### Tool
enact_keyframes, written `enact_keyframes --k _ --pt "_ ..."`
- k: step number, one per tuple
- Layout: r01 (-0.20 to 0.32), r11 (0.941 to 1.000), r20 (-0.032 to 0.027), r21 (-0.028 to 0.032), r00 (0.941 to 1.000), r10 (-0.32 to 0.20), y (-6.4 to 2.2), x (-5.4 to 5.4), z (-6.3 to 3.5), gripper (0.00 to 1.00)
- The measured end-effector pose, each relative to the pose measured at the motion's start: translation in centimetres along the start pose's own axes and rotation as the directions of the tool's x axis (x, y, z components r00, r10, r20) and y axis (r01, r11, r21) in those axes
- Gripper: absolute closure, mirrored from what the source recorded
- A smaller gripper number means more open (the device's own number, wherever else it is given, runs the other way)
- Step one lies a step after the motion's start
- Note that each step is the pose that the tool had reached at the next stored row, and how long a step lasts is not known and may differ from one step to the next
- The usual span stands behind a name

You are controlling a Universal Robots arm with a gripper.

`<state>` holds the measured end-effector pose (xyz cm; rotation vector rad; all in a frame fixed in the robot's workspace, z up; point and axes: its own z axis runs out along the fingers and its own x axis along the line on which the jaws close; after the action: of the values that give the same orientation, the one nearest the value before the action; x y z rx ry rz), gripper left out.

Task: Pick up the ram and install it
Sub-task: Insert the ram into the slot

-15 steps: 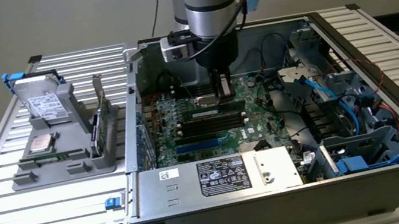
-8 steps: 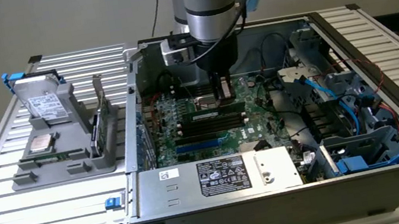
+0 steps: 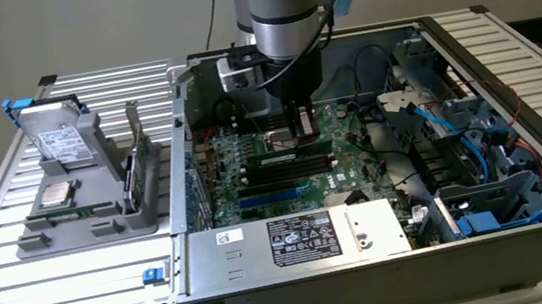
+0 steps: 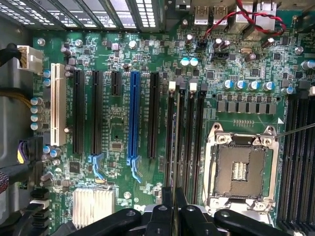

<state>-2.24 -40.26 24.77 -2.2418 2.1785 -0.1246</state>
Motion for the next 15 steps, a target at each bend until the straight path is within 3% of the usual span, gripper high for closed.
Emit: enact_keyframes --k 15 --pt "0.000 1.0000 0.0000 -0.0010 1.0000 0.000 0.10 -0.1 1.25 0.87"
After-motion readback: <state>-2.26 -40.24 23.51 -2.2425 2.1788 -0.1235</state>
